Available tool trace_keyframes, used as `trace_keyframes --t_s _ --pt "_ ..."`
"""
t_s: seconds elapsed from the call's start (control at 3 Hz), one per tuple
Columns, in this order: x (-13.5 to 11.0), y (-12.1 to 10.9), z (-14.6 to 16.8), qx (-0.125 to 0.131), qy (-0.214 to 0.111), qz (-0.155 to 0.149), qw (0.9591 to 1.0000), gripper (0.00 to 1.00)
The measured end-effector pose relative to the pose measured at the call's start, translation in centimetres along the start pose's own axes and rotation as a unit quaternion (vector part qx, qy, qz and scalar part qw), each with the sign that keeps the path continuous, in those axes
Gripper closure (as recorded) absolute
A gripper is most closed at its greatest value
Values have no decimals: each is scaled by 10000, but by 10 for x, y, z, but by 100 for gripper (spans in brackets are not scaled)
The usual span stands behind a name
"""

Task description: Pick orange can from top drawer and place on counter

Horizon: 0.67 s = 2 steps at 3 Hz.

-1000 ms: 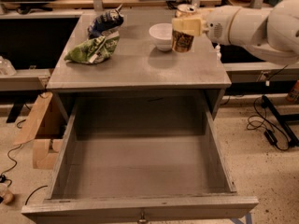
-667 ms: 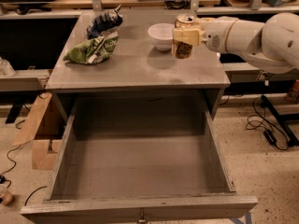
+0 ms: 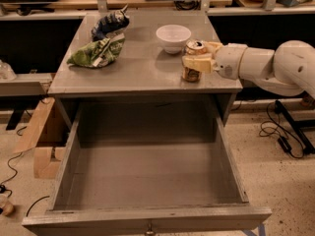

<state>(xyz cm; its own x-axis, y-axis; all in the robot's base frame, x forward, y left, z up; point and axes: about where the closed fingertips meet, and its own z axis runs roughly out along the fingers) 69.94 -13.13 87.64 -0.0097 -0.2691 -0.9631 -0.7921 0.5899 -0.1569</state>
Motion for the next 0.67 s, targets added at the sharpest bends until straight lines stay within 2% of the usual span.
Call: trace_keyframes --t_s 0.33,0.67 --pt "-8 -1 -2 0 0 0 10000 82" --pt "-8 -1 -2 0 0 0 10000 59"
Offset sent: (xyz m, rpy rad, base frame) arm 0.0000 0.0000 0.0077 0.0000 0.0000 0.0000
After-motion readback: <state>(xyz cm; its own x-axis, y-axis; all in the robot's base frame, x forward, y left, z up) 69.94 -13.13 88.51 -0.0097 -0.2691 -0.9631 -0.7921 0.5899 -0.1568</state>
